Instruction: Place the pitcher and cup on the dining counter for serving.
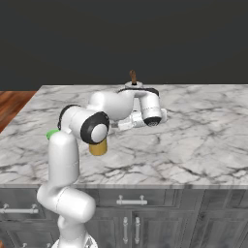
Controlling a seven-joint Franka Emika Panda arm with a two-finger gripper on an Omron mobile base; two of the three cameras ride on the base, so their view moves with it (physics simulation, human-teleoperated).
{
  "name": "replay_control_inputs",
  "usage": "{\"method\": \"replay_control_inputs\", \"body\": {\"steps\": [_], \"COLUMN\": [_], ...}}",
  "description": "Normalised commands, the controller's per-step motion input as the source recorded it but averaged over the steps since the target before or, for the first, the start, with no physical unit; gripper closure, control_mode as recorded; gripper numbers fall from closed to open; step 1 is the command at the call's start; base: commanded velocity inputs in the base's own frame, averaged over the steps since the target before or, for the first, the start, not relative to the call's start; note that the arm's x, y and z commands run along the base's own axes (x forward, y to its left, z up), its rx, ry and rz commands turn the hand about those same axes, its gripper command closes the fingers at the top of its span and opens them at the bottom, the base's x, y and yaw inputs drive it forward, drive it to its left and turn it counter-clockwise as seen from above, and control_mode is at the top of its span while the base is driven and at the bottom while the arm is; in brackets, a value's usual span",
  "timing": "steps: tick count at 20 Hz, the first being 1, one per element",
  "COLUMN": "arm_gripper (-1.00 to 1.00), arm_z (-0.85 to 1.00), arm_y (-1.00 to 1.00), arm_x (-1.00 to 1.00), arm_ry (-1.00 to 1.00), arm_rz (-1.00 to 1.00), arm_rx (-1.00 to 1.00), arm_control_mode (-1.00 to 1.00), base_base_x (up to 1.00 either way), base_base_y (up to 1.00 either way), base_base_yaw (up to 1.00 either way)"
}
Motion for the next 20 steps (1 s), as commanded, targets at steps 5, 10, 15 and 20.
{"method": "replay_control_inputs", "body": {"steps": [5, 10, 15, 20], "arm_gripper": [-1.00, -1.00, -1.00, -1.00], "arm_z": [0.00, 0.05, 0.31, 0.28], "arm_y": [-0.58, -0.33, 0.11, 0.56], "arm_x": [-0.47, -0.80, -1.00, -1.00], "arm_ry": [0.00, 0.00, -0.13, -0.30], "arm_rz": [0.00, -0.02, 0.00, 0.01], "arm_rx": [0.00, 0.00, -0.05, -0.20], "arm_control_mode": [-1.00, -1.00, -1.00, -1.00], "base_base_x": [0.00, 0.00, 0.00, 0.00], "base_base_y": [0.00, 0.00, 0.00, 0.00], "base_base_yaw": [0.00, 0.00, 0.00, 0.00]}}
